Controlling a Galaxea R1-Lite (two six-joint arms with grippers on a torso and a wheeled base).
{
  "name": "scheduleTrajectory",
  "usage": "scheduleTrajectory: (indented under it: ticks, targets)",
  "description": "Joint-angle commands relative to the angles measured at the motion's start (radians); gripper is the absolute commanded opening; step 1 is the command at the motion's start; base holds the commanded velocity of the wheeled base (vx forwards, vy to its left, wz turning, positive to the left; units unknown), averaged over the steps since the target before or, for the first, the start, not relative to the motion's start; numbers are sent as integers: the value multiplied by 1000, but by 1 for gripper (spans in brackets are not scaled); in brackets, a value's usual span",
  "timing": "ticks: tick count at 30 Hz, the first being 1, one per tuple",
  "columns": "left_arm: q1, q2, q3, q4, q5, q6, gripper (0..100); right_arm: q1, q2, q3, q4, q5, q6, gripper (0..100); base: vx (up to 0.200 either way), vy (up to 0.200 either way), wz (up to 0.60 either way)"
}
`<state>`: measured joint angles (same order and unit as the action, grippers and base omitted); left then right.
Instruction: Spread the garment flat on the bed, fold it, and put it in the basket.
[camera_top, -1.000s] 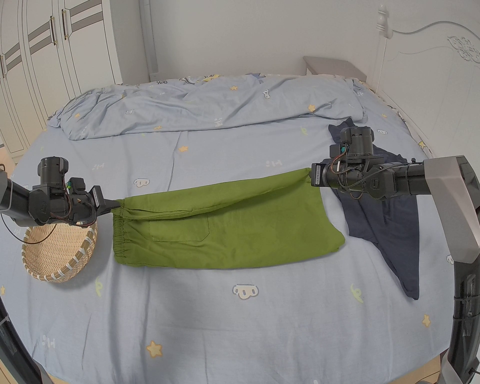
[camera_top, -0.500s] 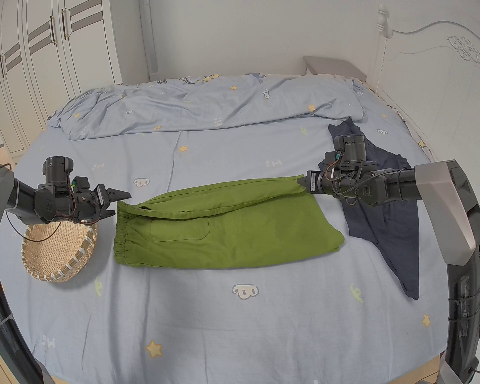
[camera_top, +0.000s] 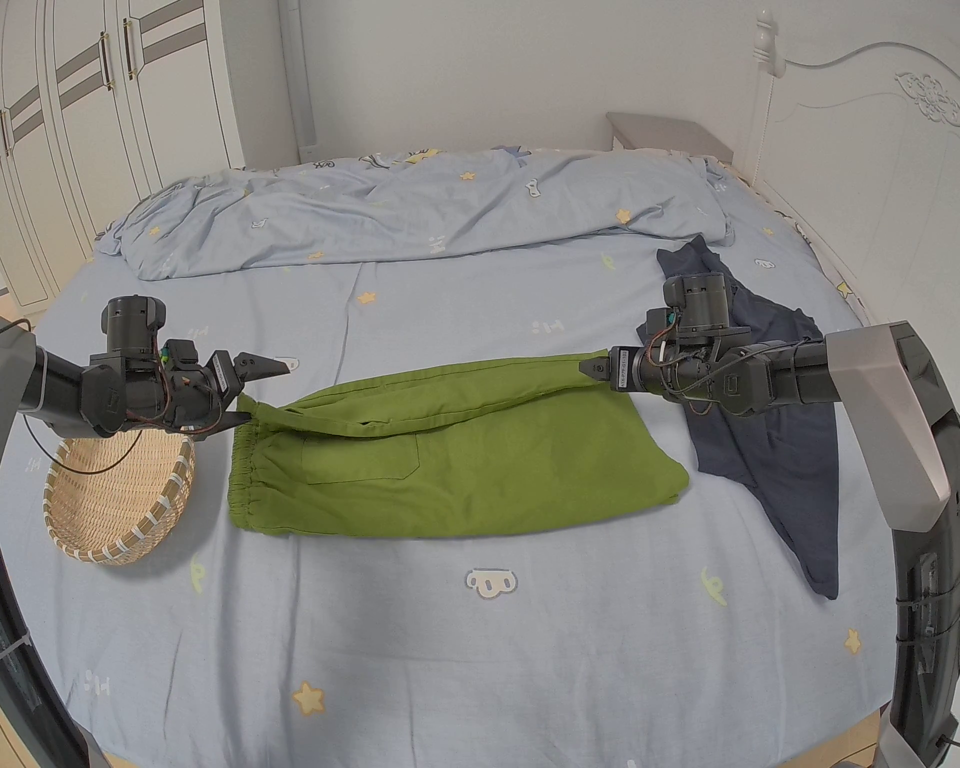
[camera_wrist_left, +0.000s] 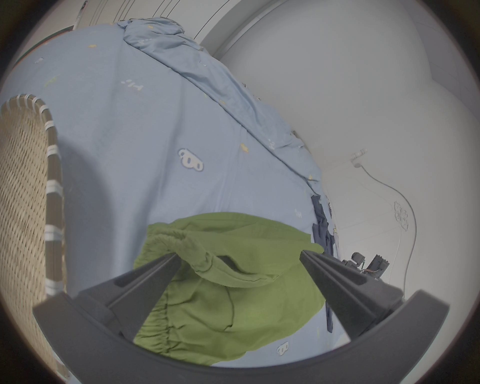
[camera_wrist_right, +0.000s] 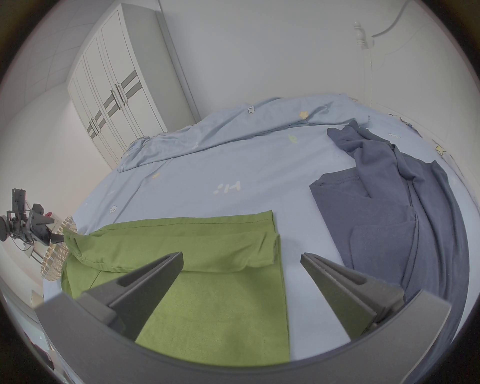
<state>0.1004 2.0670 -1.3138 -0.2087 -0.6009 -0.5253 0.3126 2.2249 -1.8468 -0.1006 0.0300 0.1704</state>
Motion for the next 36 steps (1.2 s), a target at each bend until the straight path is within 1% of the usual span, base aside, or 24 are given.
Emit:
scheduleTrajectory:
  ticks: [1, 3, 4, 6, 9, 15, 19, 21, 22, 24, 25, 26, 28, 30, 31, 33, 35, 36]
  targets:
    - [-18, 68, -90, -11, 1, -39, 100, 0, -21, 8, 1, 1, 1, 100, 0, 0, 0]
    - [-19, 125, -168, -21, 4, -62, 100, 0, -37, 24, -1, -1, 4, 100, 0, 0, 0]
    - [-19, 125, -168, -21, 4, -62, 100, 0, -37, 24, -1, -1, 4, 100, 0, 0, 0]
    - [-13, 183, -271, -23, 27, -111, 100, -7, -71, 41, -1, 1, 4, 100, 0, 0, 0]
    - [-4, 212, -334, -23, 44, -145, 100, -13, -110, 54, 1, 1, 6, 100, 0, 0, 0]
    - [15, 226, -340, -23, 46, -147, 100, -26, -149, 67, 1, 2, 6, 100, 0, 0, 0]
    - [18, 203, -332, -23, 46, -150, 100, -26, -156, 80, 1, 2, 26, 100, 0, 0, 0]
    - [15, 148, -298, -21, 44, -147, 100, -29, -169, 93, 15, 1, 44, 100, 0, 0, 0]
    - [15, 148, -298, -21, 44, -147, 100, -29, -169, 93, 15, 1, 44, 100, 0, 0, 0]
    - [15, 77, -259, -21, 46, -142, 100, -55, -200, 109, 75, 4, 54, 100, 0, 0, 0]
    - [15, 73, -257, -21, 44, -142, 100, -56, -202, 109, 78, 4, 54, 100, 0, 0, 0]
    - [16, 19, -211, -23, 46, -139, 100, -75, -218, 112, 127, 8, 73, 100, 0, 0, 0]
    - [18, -25, -166, -23, 44, -136, 100, -93, -226, 116, 159, 8, 96, 100, 0, 0, 0]
    - [22, -93, -67, -24, 46, -104, 100, -136, -260, 152, 208, 18, 124, 100, 0, 0, 0]
    - [22, -105, -24, -24, 44, -79, 100, -155, -278, 172, 219, 39, 123, 100, 0, 0, 0]
    - [22, -105, 31, -24, 44, -27, 100, -167, -286, 179, 222, 70, 115, 100, 0, 0, 0]
    - [24, -85, 67, -24, 44, 22, 100, -170, -298, 186, 229, 74, 113, 100, 0, 0, 0]
    - [24, -79, 73, -24, 42, 31, 100, -170, -303, 187, 233, 74, 113, 100, 0, 0, 0]
